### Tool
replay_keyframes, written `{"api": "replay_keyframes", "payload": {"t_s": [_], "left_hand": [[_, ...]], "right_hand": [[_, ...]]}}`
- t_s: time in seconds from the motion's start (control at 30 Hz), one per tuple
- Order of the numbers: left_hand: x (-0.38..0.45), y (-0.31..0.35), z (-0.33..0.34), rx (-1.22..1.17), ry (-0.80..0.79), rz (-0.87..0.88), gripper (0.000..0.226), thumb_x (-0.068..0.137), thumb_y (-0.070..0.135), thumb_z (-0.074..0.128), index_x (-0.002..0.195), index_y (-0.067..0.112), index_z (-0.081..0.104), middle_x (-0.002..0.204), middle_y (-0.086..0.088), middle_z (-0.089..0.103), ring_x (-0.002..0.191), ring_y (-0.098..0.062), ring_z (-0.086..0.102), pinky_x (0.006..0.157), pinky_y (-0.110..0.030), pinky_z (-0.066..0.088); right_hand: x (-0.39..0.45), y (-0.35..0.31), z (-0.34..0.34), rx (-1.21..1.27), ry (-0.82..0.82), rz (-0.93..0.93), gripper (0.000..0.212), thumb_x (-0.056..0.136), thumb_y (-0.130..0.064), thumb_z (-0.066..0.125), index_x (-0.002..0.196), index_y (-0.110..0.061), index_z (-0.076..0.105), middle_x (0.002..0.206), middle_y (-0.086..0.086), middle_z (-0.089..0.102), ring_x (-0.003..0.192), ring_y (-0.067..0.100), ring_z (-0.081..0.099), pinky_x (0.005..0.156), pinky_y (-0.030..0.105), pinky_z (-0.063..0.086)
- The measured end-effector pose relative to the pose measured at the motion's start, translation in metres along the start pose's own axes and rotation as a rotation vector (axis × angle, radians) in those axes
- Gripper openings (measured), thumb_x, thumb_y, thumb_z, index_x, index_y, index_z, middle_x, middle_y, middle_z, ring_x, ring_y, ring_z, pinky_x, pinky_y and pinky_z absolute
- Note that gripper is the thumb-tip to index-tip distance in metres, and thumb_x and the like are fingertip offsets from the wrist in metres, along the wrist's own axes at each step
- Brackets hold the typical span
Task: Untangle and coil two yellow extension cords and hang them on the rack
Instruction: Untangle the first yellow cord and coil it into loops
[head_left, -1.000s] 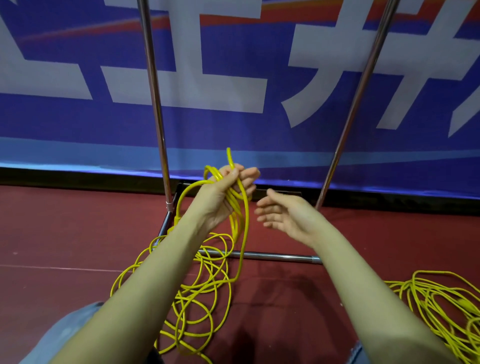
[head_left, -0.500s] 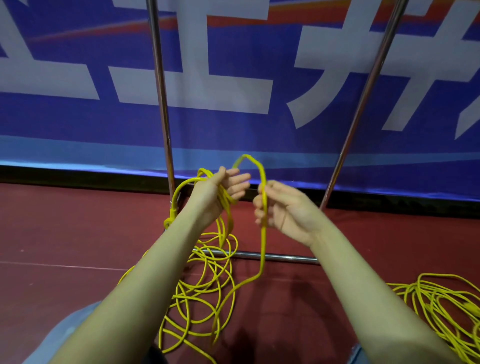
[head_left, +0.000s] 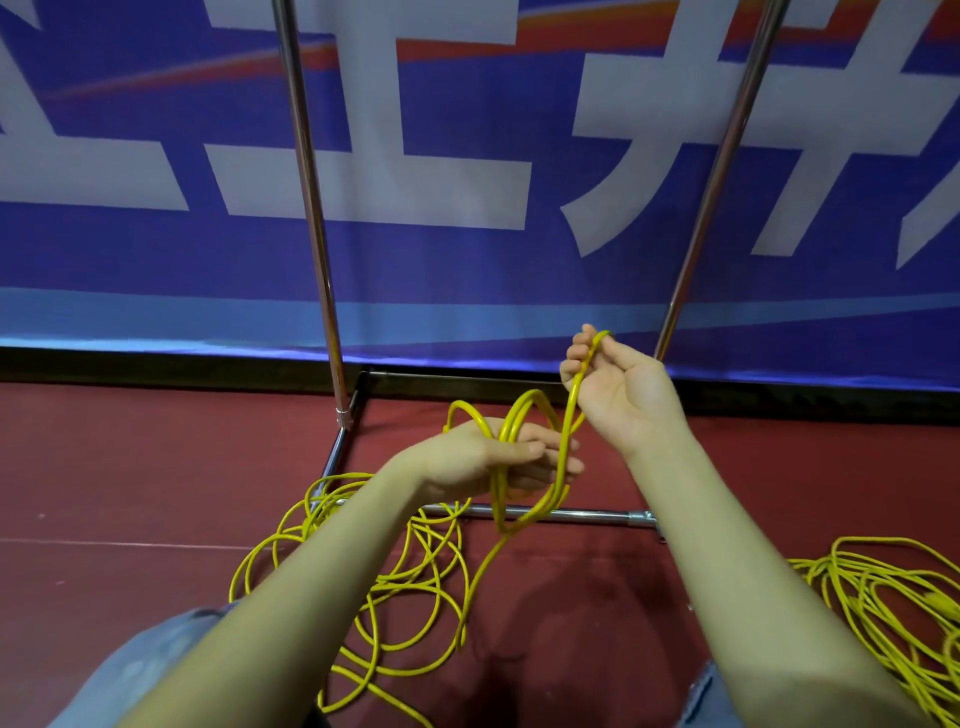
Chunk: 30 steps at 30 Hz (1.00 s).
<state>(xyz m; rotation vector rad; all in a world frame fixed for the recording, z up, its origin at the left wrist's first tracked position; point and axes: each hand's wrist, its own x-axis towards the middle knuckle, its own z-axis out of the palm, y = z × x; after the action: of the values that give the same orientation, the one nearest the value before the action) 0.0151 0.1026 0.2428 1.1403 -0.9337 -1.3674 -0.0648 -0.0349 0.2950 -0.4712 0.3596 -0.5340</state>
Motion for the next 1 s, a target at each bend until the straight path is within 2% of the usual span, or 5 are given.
{"api": "replay_keyframes", "payload": {"t_s": [0.3,0.53,0.73,0.9,1.0], "left_hand": [[0.01,0.015,0.003,-0.269,0.251,0.244,0.004,0.086,0.006,0.055,0.089,0.009,0.055,0.074,-0.002,0.067,0.074,-0.018,0.069,0.075,-0.031,0.055],[0.003,0.039,-0.014,-0.69,0.506,0.505,0.018,0.098,0.002,0.037,0.087,0.005,0.051,0.078,-0.01,0.072,0.078,-0.022,0.072,0.074,-0.034,0.058],[-0.007,0.041,-0.028,-0.577,0.503,0.392,0.024,0.1,0.013,0.037,0.109,0.002,0.056,0.098,-0.013,0.072,0.09,-0.022,0.071,0.081,-0.032,0.058],[-0.013,0.042,-0.036,-0.399,0.605,0.169,0.034,0.103,0.023,0.033,0.102,0.003,0.06,0.07,-0.005,0.072,0.06,-0.011,0.068,0.063,-0.025,0.059],[-0.012,0.04,-0.032,-0.379,0.531,0.113,0.042,0.103,0.03,0.031,0.1,0.001,0.062,0.082,-0.011,0.073,0.072,-0.018,0.072,0.07,-0.03,0.058]], "right_hand": [[0.0,-0.008,-0.021,-0.59,0.013,0.023,0.029,0.1,-0.021,0.036,0.089,-0.007,0.059,0.071,0.003,0.068,0.062,0.011,0.06,0.058,0.019,0.043],[-0.008,0.026,-0.025,-1.266,-0.338,0.029,0.008,0.089,-0.014,0.06,0.086,-0.018,0.066,0.075,-0.005,0.064,0.066,0.001,0.056,0.06,0.013,0.037],[-0.005,0.036,-0.015,-1.0,-0.277,-0.121,0.015,0.092,-0.004,0.053,0.08,-0.01,0.059,0.061,-0.001,0.062,0.054,0.01,0.06,0.062,0.021,0.052],[-0.008,0.018,-0.008,-0.905,-0.239,-0.236,0.021,0.099,-0.012,0.044,0.085,-0.011,0.059,0.048,-0.005,0.036,0.033,0.009,0.032,0.039,0.019,0.034],[-0.012,0.02,-0.007,-0.994,-0.27,-0.192,0.023,0.1,-0.017,0.042,0.085,-0.011,0.057,0.046,-0.004,0.029,0.03,0.008,0.026,0.036,0.017,0.029]]}}
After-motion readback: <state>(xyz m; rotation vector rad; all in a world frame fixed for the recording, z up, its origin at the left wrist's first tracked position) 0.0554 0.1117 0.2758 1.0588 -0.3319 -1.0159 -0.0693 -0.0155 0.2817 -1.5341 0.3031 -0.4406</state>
